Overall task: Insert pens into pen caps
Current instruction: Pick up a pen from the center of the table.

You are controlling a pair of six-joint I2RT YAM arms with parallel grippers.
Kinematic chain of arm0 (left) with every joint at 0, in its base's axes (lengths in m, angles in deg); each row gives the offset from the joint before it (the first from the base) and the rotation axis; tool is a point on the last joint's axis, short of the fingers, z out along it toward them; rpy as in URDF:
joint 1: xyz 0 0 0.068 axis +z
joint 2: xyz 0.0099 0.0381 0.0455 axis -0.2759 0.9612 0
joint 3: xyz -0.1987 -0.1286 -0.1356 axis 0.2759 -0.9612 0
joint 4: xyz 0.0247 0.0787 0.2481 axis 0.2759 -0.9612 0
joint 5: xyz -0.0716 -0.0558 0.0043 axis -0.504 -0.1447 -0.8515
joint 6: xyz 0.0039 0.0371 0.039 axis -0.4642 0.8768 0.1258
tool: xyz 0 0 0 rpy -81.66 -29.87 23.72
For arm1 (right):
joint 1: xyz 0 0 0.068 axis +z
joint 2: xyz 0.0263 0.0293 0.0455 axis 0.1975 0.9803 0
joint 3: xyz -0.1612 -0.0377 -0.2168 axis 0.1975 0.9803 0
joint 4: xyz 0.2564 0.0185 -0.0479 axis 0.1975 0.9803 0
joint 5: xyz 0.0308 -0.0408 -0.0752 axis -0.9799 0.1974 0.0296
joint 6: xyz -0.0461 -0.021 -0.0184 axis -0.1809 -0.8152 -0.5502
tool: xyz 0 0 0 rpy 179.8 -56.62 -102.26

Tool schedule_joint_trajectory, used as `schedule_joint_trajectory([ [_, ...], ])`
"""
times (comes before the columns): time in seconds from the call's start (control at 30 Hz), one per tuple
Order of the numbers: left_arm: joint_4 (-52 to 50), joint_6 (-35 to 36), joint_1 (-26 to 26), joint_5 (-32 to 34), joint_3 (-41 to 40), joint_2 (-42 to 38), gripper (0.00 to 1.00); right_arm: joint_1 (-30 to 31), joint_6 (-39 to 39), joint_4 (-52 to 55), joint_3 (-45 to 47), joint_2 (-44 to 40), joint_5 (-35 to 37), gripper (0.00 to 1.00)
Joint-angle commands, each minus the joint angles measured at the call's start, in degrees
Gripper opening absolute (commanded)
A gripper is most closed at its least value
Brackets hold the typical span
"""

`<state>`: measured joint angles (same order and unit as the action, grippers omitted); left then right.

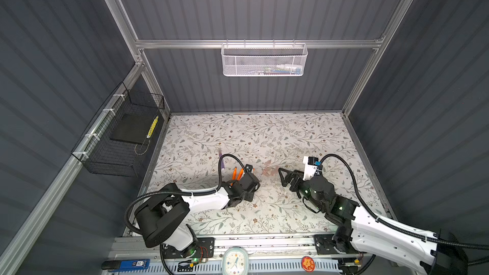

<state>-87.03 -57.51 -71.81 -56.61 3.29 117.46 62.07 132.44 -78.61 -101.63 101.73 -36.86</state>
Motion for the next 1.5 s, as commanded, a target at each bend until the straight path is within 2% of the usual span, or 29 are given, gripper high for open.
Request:
schedule_joint_trajectory([
  [0.0,-1.1,0.7,-0.2,0.0,1.6,1.3,0.43,-0.1,-0.5,0.8,0.8,-0.7,1.0,0.99],
  [0.1,-0.6,0.6,-0.2,-1.3,1.5,1.9,0.40,-0.1,-0.5,0.8,1.0,-1.2,1.2,0.99],
  [0.53,-1.2,0.6,-0.3,-1.9,2.5,5.1,0.39,-0.1,-0.3,1.2,1.3,-2.3,1.3,0.99],
  [0.93,-2.7,0.6,-0.1,0.0,1.7,4.3,0.10,-0.1,-0.3,1.0,1.1,-2.1,1.2,0.99],
  [1.23,-0.2,2.1,0.0,-1.9,2.0,1.6,0.05,0.5,3.3,-3.1,3.6,-1.7,2.0,0.96],
  [1.47,1.5,4.0,3.0,-5.6,2.8,-4.5,0.03,3.3,3.6,-7.2,2.9,2.7,2.6,0.96],
])
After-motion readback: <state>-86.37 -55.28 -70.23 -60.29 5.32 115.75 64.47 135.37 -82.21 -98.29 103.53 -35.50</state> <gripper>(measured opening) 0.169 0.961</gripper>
